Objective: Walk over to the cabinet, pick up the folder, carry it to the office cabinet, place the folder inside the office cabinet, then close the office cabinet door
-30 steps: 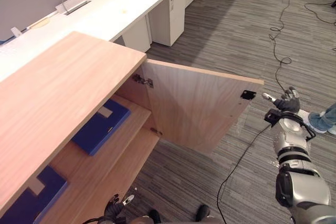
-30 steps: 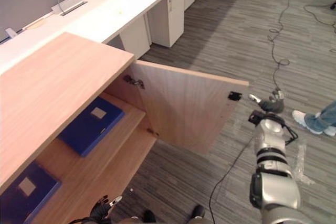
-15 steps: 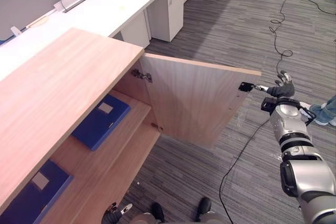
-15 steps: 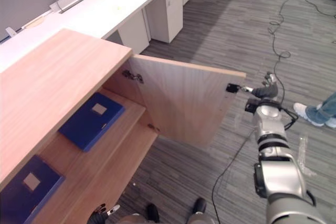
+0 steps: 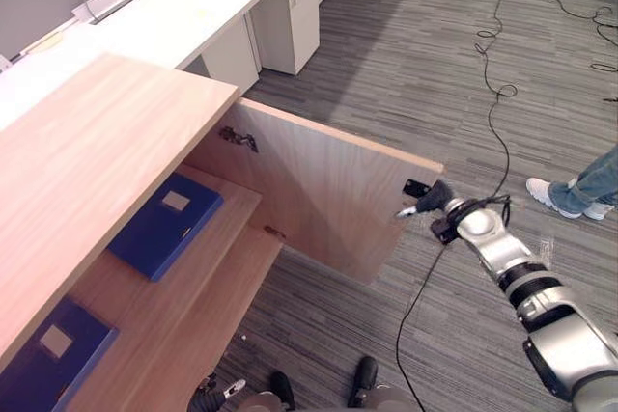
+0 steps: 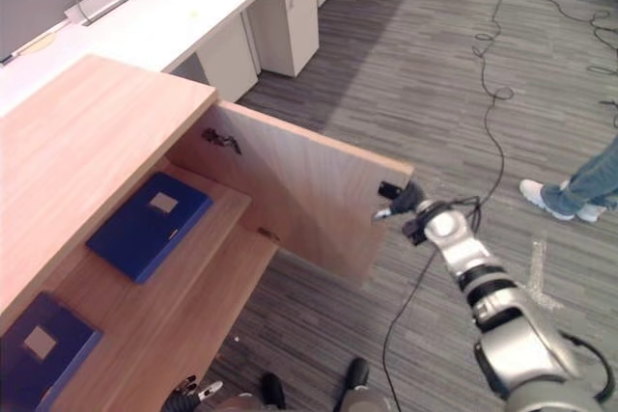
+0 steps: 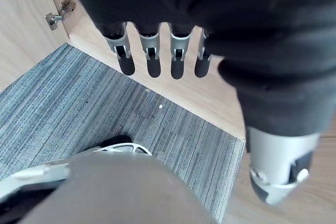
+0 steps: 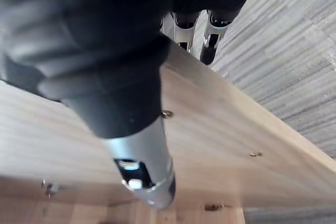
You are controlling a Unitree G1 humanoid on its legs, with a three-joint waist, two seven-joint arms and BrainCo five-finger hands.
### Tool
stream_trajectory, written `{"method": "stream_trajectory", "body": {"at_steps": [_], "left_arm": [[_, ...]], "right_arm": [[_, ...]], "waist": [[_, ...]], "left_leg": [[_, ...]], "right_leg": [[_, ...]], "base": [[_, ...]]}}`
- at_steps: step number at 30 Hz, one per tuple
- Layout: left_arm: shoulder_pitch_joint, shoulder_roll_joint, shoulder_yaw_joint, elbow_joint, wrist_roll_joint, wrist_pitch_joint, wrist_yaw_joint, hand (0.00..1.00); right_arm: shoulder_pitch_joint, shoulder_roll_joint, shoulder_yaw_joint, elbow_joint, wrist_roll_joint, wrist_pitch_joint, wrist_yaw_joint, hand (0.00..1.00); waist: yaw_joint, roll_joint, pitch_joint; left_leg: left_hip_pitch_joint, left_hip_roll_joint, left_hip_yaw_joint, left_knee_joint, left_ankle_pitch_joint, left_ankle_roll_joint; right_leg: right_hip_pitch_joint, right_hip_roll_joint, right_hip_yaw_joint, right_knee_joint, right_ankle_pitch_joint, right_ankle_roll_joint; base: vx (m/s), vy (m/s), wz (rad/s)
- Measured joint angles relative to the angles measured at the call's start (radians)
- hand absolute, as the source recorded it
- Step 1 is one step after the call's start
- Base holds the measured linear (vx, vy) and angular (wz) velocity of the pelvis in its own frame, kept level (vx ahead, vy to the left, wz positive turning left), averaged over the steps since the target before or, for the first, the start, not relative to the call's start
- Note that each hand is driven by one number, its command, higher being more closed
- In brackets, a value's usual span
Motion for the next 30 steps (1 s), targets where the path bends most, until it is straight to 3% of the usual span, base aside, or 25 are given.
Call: {"method": "stream_trajectory", "body": {"at_steps": [9,13,17,19,21,24,25,27,30], "left_arm": [[0.0,0.01,-0.001,0.009,0.005,0.0,0.0,0.0],[-0.003,0.02,0.003,0.02,0.006,0.002,0.0,0.0],[-0.022,0.018,0.025,0.026,0.029,0.004,0.001,0.0],[-0.034,0.015,0.031,0.03,0.045,0.005,0.002,0.0],[-0.036,0.007,0.052,0.031,0.05,0.008,0.003,0.0],[-0.049,-0.012,0.082,0.031,0.067,0.013,0.015,0.0],[-0.051,-0.019,0.096,0.031,0.067,0.013,0.018,0.0],[-0.048,-0.025,0.14,0.048,0.066,0.018,0.032,0.0],[-0.05,-0.035,0.246,0.075,0.049,0.029,0.059,0.0]], "right_arm": [[0.013,0.016,0.1,0.001,-0.014,0.001,0.018,0.0],[0.02,0.01,0.243,-0.05,-0.082,0.012,0.038,0.0],[0.031,0.013,0.42,-0.232,-0.166,0.02,0.109,0.0],[0.028,0.044,0.487,-0.3,-0.185,0.02,0.148,0.0],[0.02,0.124,0.608,-0.378,-0.205,0.009,0.24,0.0],[-0.011,0.271,0.625,-0.368,-0.279,0.014,0.221,0.0],[-0.047,0.277,0.637,-0.39,-0.294,-0.001,0.237,0.0],[-0.078,0.274,0.688,-0.474,-0.292,-0.046,0.279,0.0],[-0.069,0.314,0.758,-0.497,-0.292,-0.067,0.314,0.0]], "waist": [[0.001,-0.015,-0.043],[0.0,-0.036,-0.067],[0.004,-0.048,-0.078],[0.016,-0.045,-0.084],[0.033,-0.047,-0.112],[0.06,-0.043,-0.114],[0.075,-0.044,-0.114],[0.077,-0.056,-0.123],[0.077,-0.076,-0.133]], "left_leg": [[-0.002,0.002,0.0,-0.02,0.017,0.0],[-0.002,0.011,0.003,-0.02,0.02,-0.005],[-0.006,0.029,0.006,-0.02,0.024,-0.019],[-0.015,0.039,0.002,-0.02,0.025,-0.023],[-0.037,0.049,-0.004,-0.025,0.039,-0.036],[-0.036,0.054,-0.01,-0.034,0.049,-0.043],[-0.035,0.053,-0.012,-0.034,0.048,-0.043],[-0.035,0.049,-0.016,-0.032,0.044,-0.042],[-0.035,0.047,-0.017,-0.031,0.039,-0.037]], "right_leg": [[-0.011,0.005,0.0,0.0,0.0,0.0],[-0.011,0.015,0.003,-0.005,-0.004,-0.006],[-0.014,0.033,0.01,-0.005,-0.017,-0.02],[-0.022,0.043,0.01,-0.005,-0.023,-0.028],[-0.047,0.058,0.007,-0.005,-0.024,-0.04],[-0.047,0.065,-0.002,0.0,-0.023,-0.056],[-0.044,0.064,-0.002,0.0,-0.022,-0.057],[-0.041,0.06,-0.002,0.0,-0.022,-0.057],[-0.038,0.055,-0.002,0.0,-0.022,-0.057]], "base": [[-0.03,0.004,0.0],[-0.03,-0.014,-0.04],[-0.05,-0.037,-0.03],[-0.05,-0.064,0.03],[0.0,-0.059,0.06],[0.03,-0.017,0.08],[0.05,0.035,0.09],[0.04,0.069,0.07],[0.01,0.068,0.03]]}}
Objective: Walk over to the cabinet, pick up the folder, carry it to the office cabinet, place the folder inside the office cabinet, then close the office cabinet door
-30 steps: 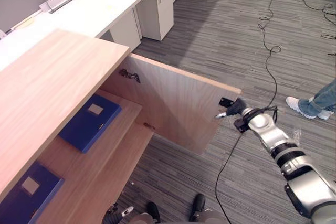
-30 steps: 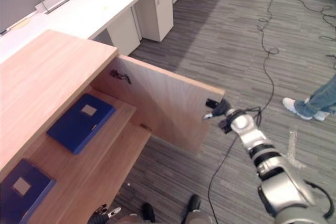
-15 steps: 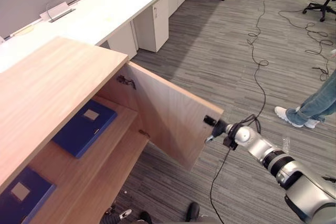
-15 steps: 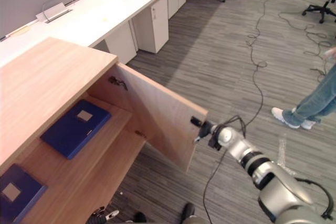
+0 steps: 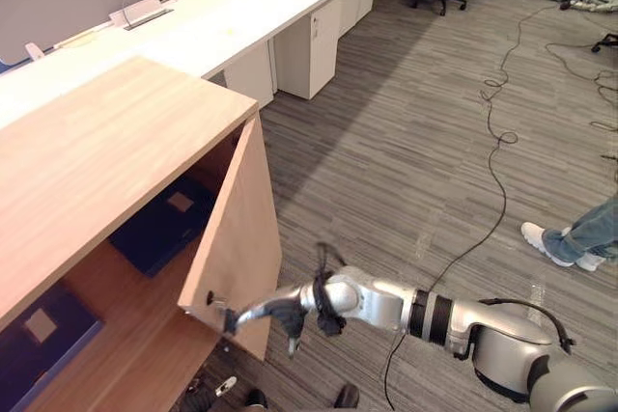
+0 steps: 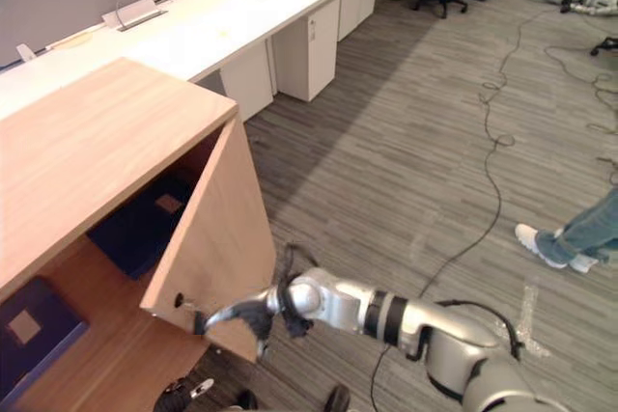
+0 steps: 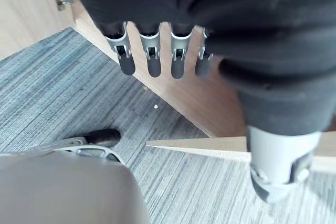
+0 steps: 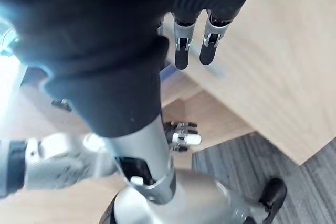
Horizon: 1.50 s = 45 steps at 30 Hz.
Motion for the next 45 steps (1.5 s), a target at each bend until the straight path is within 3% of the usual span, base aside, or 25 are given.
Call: {"method": "stream_trajectory", "body": {"at_steps": [4,11,18,22,23,24,25,26,27,28,29,30,31,32,34,37,38,39,40,41,42,45], "left_arm": [[-0.001,-0.015,0.215,0.031,-0.128,0.008,0.047,0.0],[0.0,-0.053,0.414,0.061,-0.307,0.02,0.086,0.0],[-0.018,-0.102,0.423,0.061,-0.411,0.012,0.088,0.0],[-0.038,-0.132,0.343,0.05,-0.424,0.001,0.093,0.0],[-0.035,-0.132,0.305,0.033,-0.406,0.0,0.096,0.0],[-0.026,-0.125,0.248,0.009,-0.36,-0.002,0.096,0.0],[-0.023,-0.106,0.179,-0.023,-0.286,-0.001,0.095,0.0],[-0.02,-0.09,0.132,-0.038,-0.252,-0.001,0.095,0.0],[-0.019,-0.066,0.046,-0.063,-0.194,-0.001,0.094,0.0],[-0.018,-0.039,-0.045,-0.086,-0.123,-0.003,0.091,0.0],[-0.019,-0.028,-0.079,-0.1,-0.091,-0.004,0.085,0.0],[-0.021,-0.008,-0.139,-0.126,-0.043,-0.005,0.075,0.0],[-0.025,-0.002,-0.174,-0.145,-0.006,-0.006,0.063,0.0],[-0.033,-0.003,-0.19,-0.147,0.008,-0.005,0.053,0.0],[-0.064,-0.009,-0.26,-0.138,0.041,-0.002,0.012,0.0],[-0.079,-0.013,-0.313,-0.131,0.089,-0.001,-0.023,0.0],[-0.084,-0.012,-0.316,-0.132,0.099,-0.001,-0.027,0.0],[-0.1,-0.009,-0.313,-0.128,0.114,-0.003,-0.033,0.0],[-0.113,-0.031,-0.298,-0.124,0.117,-0.001,-0.037,0.0],[-0.112,-0.041,-0.286,-0.126,0.116,-0.001,-0.037,0.0],[-0.105,-0.062,-0.261,-0.126,0.109,-0.001,-0.037,0.0],[-0.096,-0.074,-0.186,-0.118,0.037,-0.001,-0.036,0.0]], "right_arm": [[0.031,0.049,0.007,0.015,-0.013,0.0,0.013,0.0],[0.11,0.1,0.006,0.084,-0.117,0.0,0.003,0.0],[0.149,0.171,-0.022,0.346,-0.185,0.003,-0.05,0.0],[0.202,0.207,-0.207,0.647,-0.308,0.049,-0.137,0.0],[0.219,0.207,-0.234,0.694,-0.331,0.058,-0.156,0.0],[0.256,0.205,-0.261,0.752,-0.361,0.071,-0.176,0.0],[0.304,0.207,-0.297,0.803,-0.387,0.079,-0.184,0.0],[0.334,0.207,-0.321,0.826,-0.396,0.081,-0.187,0.0],[0.386,0.206,-0.385,0.879,-0.41,0.086,-0.193,0.0],[0.435,0.211,-0.48,0.926,-0.414,0.092,-0.205,0.0],[0.456,0.215,-0.533,0.944,-0.412,0.099,-0.213,0.0],[0.493,0.23,-0.674,0.979,-0.41,0.111,-0.231,0.0],[0.532,0.238,-0.819,1.001,-0.389,0.12,-0.25,0.0],[0.553,0.239,-0.892,1.004,-0.361,0.125,-0.262,0.0],[0.595,0.244,-1.165,1.008,-0.239,0.15,-0.311,0.0],[0.637,0.248,-1.348,1.002,-0.062,0.16,-0.367,0.0],[0.651,0.252,-1.367,0.995,-0.029,0.163,-0.377,0.0],[0.675,0.269,-1.398,0.981,0.05,0.167,-0.398,0.0],[0.703,0.269,-1.419,0.953,0.109,0.167,-0.415,0.0],[0.713,0.27,-1.427,0.947,0.126,0.166,-0.418,0.0],[0.729,0.269,-1.425,0.921,0.138,0.165,-0.418,0.0],[0.736,0.285,-1.407,0.912,0.13,0.165,-0.413,0.0]], "waist": [[0.017,-0.009,-0.005],[0.049,-0.011,-0.006],[0.082,-0.025,-0.004],[0.109,-0.032,0.003],[0.11,-0.032,0.004],[0.11,-0.032,0.004],[0.11,-0.041,0.005],[0.106,-0.044,0.004],[0.105,-0.053,-0.001],[0.1,-0.043,0.002],[0.097,-0.04,0.005],[0.088,-0.027,0.018],[0.067,-0.018,0.022],[0.057,-0.012,0.024],[0.016,-0.011,0.032],[-0.011,-0.019,0.038],[-0.01,-0.033,0.038],[-0.009,-0.065,0.048],[-0.012,-0.059,0.047],[-0.008,-0.052,0.043],[-0.009,-0.035,0.035],[-0.005,-0.043,0.021]], "left_leg": [[0.001,-0.003,-0.014,0.014,-0.01,0.006],[-0.006,-0.003,-0.063,-0.011,0.009,0.004],[-0.037,-0.009,-0.148,-0.041,0.052,-0.005],[-0.058,-0.027,-0.226,-0.045,0.069,0.002],[-0.059,-0.034,-0.256,-0.043,0.07,0.003],[-0.059,-0.049,-0.302,-0.033,0.064,0.011],[-0.065,-0.082,-0.35,-0.016,0.053,0.026],[-0.068,-0.104,-0.378,-0.012,0.047,0.034],[-0.071,-0.143,-0.436,-0.002,0.041,0.048],[-0.078,-0.174,-0.497,0.018,0.039,0.064],[-0.078,-0.185,-0.532,0.025,0.04,0.072],[-0.076,-0.195,-0.604,0.041,0.041,0.082],[-0.092,-0.197,-0.692,0.061,0.041,0.083],[-0.106,-0.2,-0.742,0.071,0.04,0.081],[-0.149,-0.24,-0.911,0.103,0.039,0.074],[-0.161,-0.288,-1.066,0.123,0.025,0.055],[-0.162,-0.301,-1.085,0.118,0.023,0.052],[-0.156,-0.317,-1.095,0.098,0.025,0.036],[-0.191,-0.307,-1.021,0.18,0.023,-0.016],[-0.204,-0.302,-0.976,0.239,0.008,-0.014],[-0.204,-0.259,-0.901,0.275,-0.063,-0.017],[-0.183,-0.179,-0.91,0.163,-0.034,-0.053]], "right_leg": [[0.018,-0.005,-0.003,0.0,-0.002,0.002],[0.026,-0.003,-0.049,-0.001,-0.017,0.012],[0.026,-0.001,-0.134,0.0,-0.031,0.014],[0.035,-0.02,-0.218,0.018,-0.051,0.025],[0.04,-0.035,-0.248,0.047,-0.07,0.035],[0.038,-0.083,-0.294,0.146,-0.131,0.052],[0.029,-0.168,-0.342,0.3,-0.211,0.075],[0.026,-0.215,-0.362,0.375,-0.241,0.079],[0.014,-0.299,-0.351,0.525,-0.269,0.06],[-0.018,-0.351,-0.248,0.65,-0.259,0.026],[-0.034,-0.359,-0.182,0.697,-0.245,0.004],[-0.085,-0.344,-0.026,0.775,-0.249,-0.017],[-0.096,-0.268,0.12,0.724,-0.315,0.024],[-0.098,-0.234,0.188,0.686,-0.332,0.039],[-0.111,-0.143,0.425,0.564,-0.366,0.091],[-0.074,-0.095,0.594,0.446,-0.375,0.114],[-0.062,-0.102,0.597,0.406,-0.374,0.113],[-0.054,-0.132,0.559,0.386,-0.354,0.134],[-0.041,-0.136,0.492,0.393,-0.365,0.114],[-0.036,-0.13,0.476,0.387,-0.365,0.111],[-0.026,-0.105,0.45,0.369,-0.361,0.106],[-0.006,-0.054,0.412,0.3,-0.32,0.09]], "base": [[-0.06,0.044,0.06],[-0.07,0.013,0.19],[-0.03,0.01,0.35],[0.01,0.036,0.64],[0.05,0.101,0.91],[0.07,0.166,1.37],[0.08,0.163,1.44],[0.1,0.154,1.55],[0.11,0.218,1.66],[0.09,0.187,1.62],[0.09,0.199,1.71],[0.09,0.049,1.74],[0.09,0.043,1.92],[0.06,-0.05,2.09],[0.0,-0.13,2.19],[-0.06,-0.206,1.85],[-0.17,-0.313,1.86],[-0.17,-0.269,1.71],[-0.19,-0.315,1.49],[-0.07,-0.246,1.03],[0.01,-0.222,0.55],[0.04,-0.21,0.22]]}}
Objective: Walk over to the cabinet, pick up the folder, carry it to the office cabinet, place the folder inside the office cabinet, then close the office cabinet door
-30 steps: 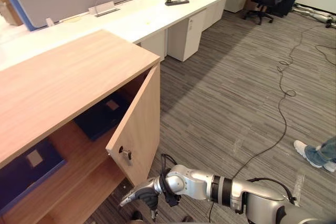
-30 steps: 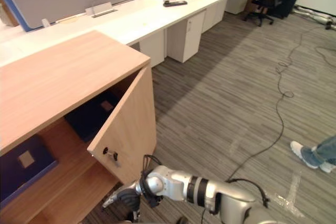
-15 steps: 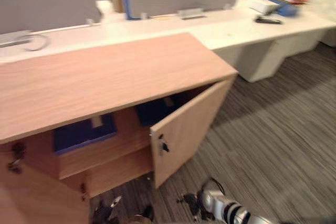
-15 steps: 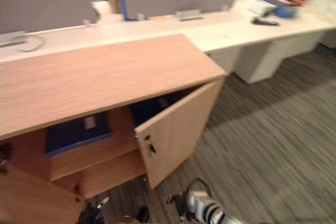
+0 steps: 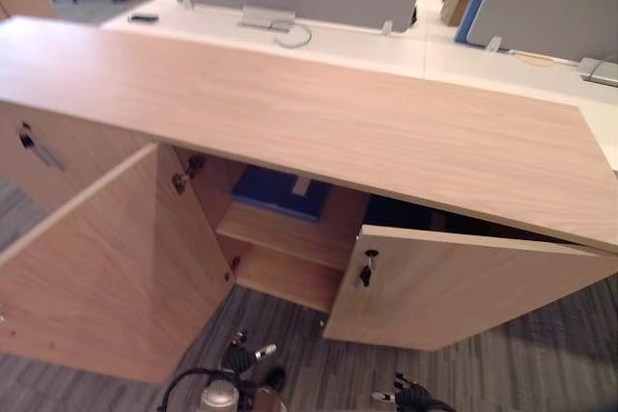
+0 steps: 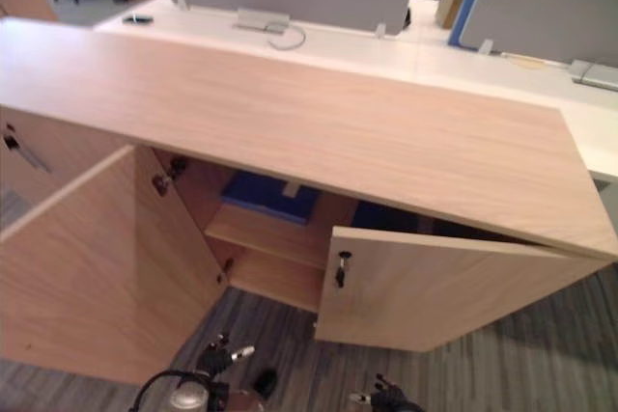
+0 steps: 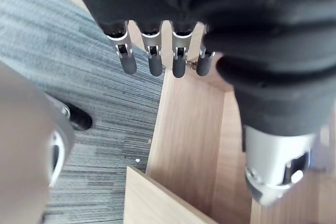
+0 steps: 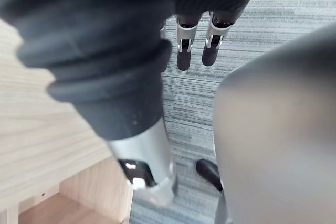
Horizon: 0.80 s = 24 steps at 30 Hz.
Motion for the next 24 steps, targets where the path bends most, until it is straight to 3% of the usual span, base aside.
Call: {"method": "stream_trajectory", "body": {"at_steps": [3,8,10,12,14,15,18,20,22,24], "left_arm": [[0.0,0.001,0.055,0.023,-0.048,0.002,0.0,0.0],[0.005,0.002,0.082,0.024,-0.114,0.003,0.001,0.0],[0.01,0.011,0.081,0.024,-0.126,0.003,0.007,0.0],[-0.003,0.014,0.079,0.023,-0.124,0.003,0.018,0.0],[-0.003,0.019,0.067,0.023,-0.111,0.0,0.025,0.0],[-0.003,0.019,0.051,0.023,-0.104,-0.001,0.029,0.0],[-0.009,0.059,-0.002,0.04,-0.093,-0.004,0.034,0.0],[-0.009,0.067,-0.009,0.069,-0.089,-0.001,0.034,0.0],[-0.004,0.072,-0.034,0.086,-0.089,0.0,0.034,0.0],[-0.002,0.081,-0.07,0.092,-0.076,0.001,0.034,0.0]], "right_arm": [[0.0,0.009,-0.001,-0.001,-0.019,0.0,0.0,0.0],[-0.003,0.03,-0.009,0.001,-0.02,0.0,-0.031,0.0],[-0.003,0.036,-0.018,0.001,-0.019,-0.007,-0.043,0.0],[-0.008,0.033,-0.03,-0.004,-0.002,-0.015,-0.058,0.0],[-0.014,0.033,-0.049,-0.001,0.004,-0.015,-0.062,0.0],[-0.017,0.031,-0.057,-0.001,0.006,-0.016,-0.063,0.0],[-0.023,0.034,-0.063,0.011,0.009,-0.015,-0.064,0.0],[-0.023,0.04,-0.096,0.011,0.01,-0.014,-0.063,0.0],[-0.025,0.042,-0.101,0.013,0.007,-0.013,-0.064,0.0],[-0.029,0.041,-0.1,0.012,0.006,-0.012,-0.064,0.0]], "waist": [[-0.004,-0.004,-0.007],[0.001,-0.002,-0.007],[-0.004,-0.006,-0.001],[-0.028,0.006,0.019],[-0.029,0.011,0.021],[-0.029,0.028,0.025],[-0.031,0.009,0.035],[-0.04,0.0,0.027],[-0.058,-0.003,0.018],[-0.068,-0.005,0.02]], "left_leg": [[0.011,0.034,-0.029,-0.04,0.018,-0.012],[0.023,0.033,-0.055,-0.041,0.025,-0.022],[-0.005,0.06,0.128,-0.008,0.011,0.028],[-0.096,0.155,0.489,0.172,-0.043,0.102],[-0.128,0.212,0.682,0.295,-0.081,0.14],[-0.133,0.22,0.733,0.315,-0.106,0.124],[-0.131,0.132,0.778,0.256,-0.118,0.139],[-0.112,0.07,0.801,0.144,-0.09,0.152],[-0.044,-0.032,0.765,-0.103,0.039,0.174],[0.0,-0.075,0.716,-0.233,0.12,0.173]], "right_leg": [[0.036,0.029,-0.035,-0.042,0.019,-0.016],[0.101,0.036,-0.109,-0.066,0.02,-0.014],[0.117,0.026,-0.132,-0.067,0.02,-0.014],[0.138,0.016,-0.18,-0.066,0.016,-0.009],[0.138,-0.012,-0.189,-0.047,-0.001,0.012],[0.136,-0.023,-0.191,-0.027,-0.016,0.028],[0.119,-0.104,-0.187,-0.042,-0.027,0.038],[0.129,-0.131,-0.18,-0.111,-0.029,0.033],[0.132,-0.165,-0.187,-0.159,-0.033,0.02],[0.142,-0.169,-0.199,-0.151,0.0,0.019]], "base": [[0.06,-0.175,0.24],[0.02,-0.141,0.4],[-0.05,-0.025,0.33],[-0.06,0.052,0.51],[-0.01,0.161,0.25],[0.07,0.318,0.2],[0.07,0.295,0.26],[0.09,0.165,0.64],[0.11,0.08,0.91],[0.12,0.012,1.07]]}}
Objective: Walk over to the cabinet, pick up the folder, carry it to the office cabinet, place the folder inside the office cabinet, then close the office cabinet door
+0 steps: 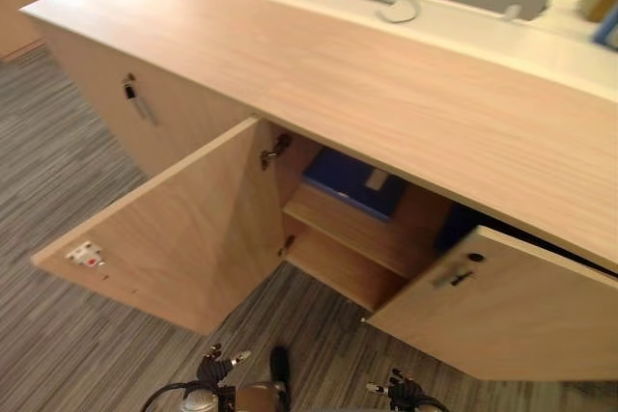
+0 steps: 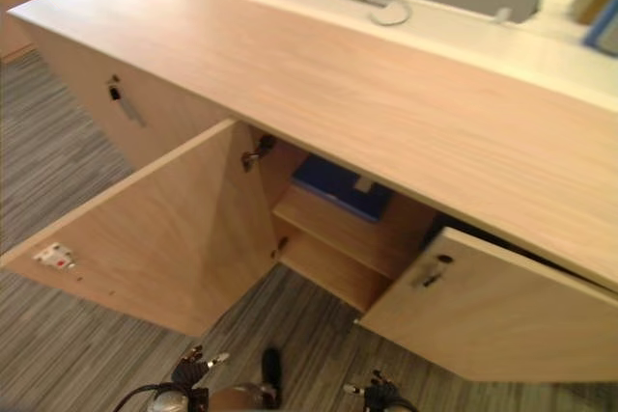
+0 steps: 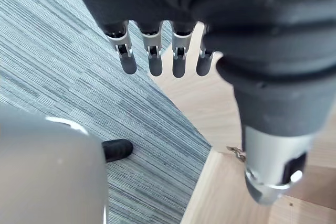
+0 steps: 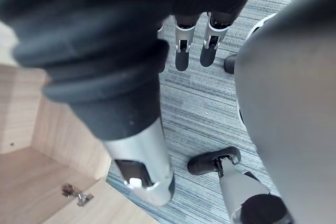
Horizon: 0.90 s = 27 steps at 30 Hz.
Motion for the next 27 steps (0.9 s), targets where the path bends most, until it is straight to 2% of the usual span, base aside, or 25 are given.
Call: {"method": "stream_trajectory", "body": {"at_steps": [1,4,8,9,10,11,12,13,17,19,23,25,27], "left_arm": [[0.0,0.006,-0.011,-0.002,0.016,-0.001,-0.001,0.0],[0.001,0.016,-0.04,-0.001,0.032,-0.005,-0.005,0.0],[0.002,0.019,-0.064,0.018,0.038,-0.01,-0.021,0.0],[0.002,0.019,-0.069,0.019,0.038,-0.01,-0.022,0.0],[0.002,0.019,-0.071,0.021,0.038,-0.011,-0.023,0.0],[0.002,0.02,-0.07,0.026,0.038,-0.012,-0.023,0.0],[0.002,0.021,-0.07,0.031,0.038,-0.016,-0.023,0.0],[0.002,0.021,-0.07,0.033,0.038,-0.016,-0.023,0.0],[0.008,0.018,-0.043,0.039,0.034,-0.018,-0.025,0.0],[0.014,0.003,-0.022,0.039,0.023,-0.017,-0.025,0.0],[0.023,-0.004,-0.005,0.042,0.007,-0.017,-0.027,0.0],[0.022,-0.004,-0.005,0.043,0.006,-0.017,-0.027,0.0],[0.017,-0.004,-0.005,0.038,0.006,-0.017,-0.027,0.0]], "right_arm": [[-0.008,0.001,-0.001,0.011,-0.003,0.004,0.001,0.0],[-0.012,0.008,-0.003,0.029,-0.004,0.008,0.0,0.0],[-0.013,0.016,-0.039,0.029,-0.002,0.012,0.0,0.0],[-0.014,0.014,-0.039,0.028,-0.002,0.012,0.0,0.0],[-0.015,0.009,-0.039,0.025,0.001,0.01,0.001,0.0],[-0.018,0.008,-0.035,0.025,0.001,0.01,0.001,0.0],[-0.019,0.007,-0.034,0.026,0.002,0.009,0.001,0.0],[-0.019,0.007,-0.034,0.027,0.004,0.006,0.001,0.0],[-0.019,0.001,-0.024,0.031,0.003,0.004,0.005,0.0],[-0.018,-0.013,-0.026,0.032,0.002,0.003,0.007,0.0],[-0.008,-0.02,-0.035,0.032,0.002,0.002,0.006,0.0],[-0.003,-0.024,-0.051,0.034,0.004,-0.002,0.002,0.0],[-0.005,-0.025,-0.072,0.046,0.005,-0.004,-0.001,0.0]], "waist": [[-0.001,-0.003,0.001],[0.009,-0.007,-0.005],[0.001,0.0,-0.004],[-0.003,0.008,-0.001],[-0.016,0.011,-0.001],[-0.016,0.011,-0.001],[-0.016,0.012,-0.002],[-0.016,0.013,-0.003],[-0.014,0.013,-0.008],[-0.014,0.032,-0.012],[-0.015,0.037,-0.022],[-0.017,0.036,-0.019],[-0.017,0.033,-0.019]], "left_leg": [[0.001,-0.007,-0.02,0.0,0.022,0.014],[0.033,-0.011,-0.06,0.005,0.024,0.021],[0.083,-0.012,-0.107,0.005,0.012,0.038],[0.086,-0.009,-0.12,0.005,0.011,0.038],[0.088,-0.005,-0.133,0.006,0.009,0.037],[0.091,0.002,-0.145,0.005,0.007,0.034],[0.097,0.009,-0.153,0.005,0.007,0.032],[0.101,0.012,-0.16,0.005,0.007,0.03],[0.111,0.017,-0.171,0.0,0.001,-0.002],[0.107,0.041,-0.173,-0.001,0.004,-0.014],[0.099,0.08,-0.192,0.0,0.019,-0.044],[0.09,0.083,-0.232,0.001,0.027,-0.052],[0.073,0.081,-0.222,0.009,0.03,-0.057]], "right_leg": [[0.017,0.0,-0.034,0.013,0.012,0.016],[0.053,0.004,-0.089,0.039,0.068,0.052],[0.05,-0.01,-0.111,0.165,0.099,0.046],[0.035,-0.014,-0.107,0.202,0.089,0.041],[0.014,-0.015,-0.093,0.253,0.063,0.013],[-0.014,0.002,-0.041,0.278,0.023,0.018],[-0.037,0.026,0.006,0.275,-0.004,0.027],[-0.049,0.034,0.01,0.26,-0.009,0.028],[-0.075,0.074,0.005,0.133,0.006,0.014],[-0.075,0.098,-0.002,0.097,0.007,0.007],[-0.062,0.14,-0.044,0.072,0.012,0.008],[-0.041,0.151,-0.088,0.054,0.018,-0.005],[-0.035,0.148,-0.121,0.054,0.019,-0.008]], "base": [[0.12,-0.01,1.0],[0.15,0.01,0.43],[0.13,0.042,0.21],[0.1,0.016,0.38],[0.06,-0.011,0.4],[0.04,-0.046,0.39],[-0.01,-0.089,0.28],[-0.06,-0.136,0.22],[-0.13,-0.192,0.09],[-0.09,-0.222,0.0],[-0.05,-0.177,0.13],[0.02,-0.137,0.51],[0.07,-0.063,0.44]]}}
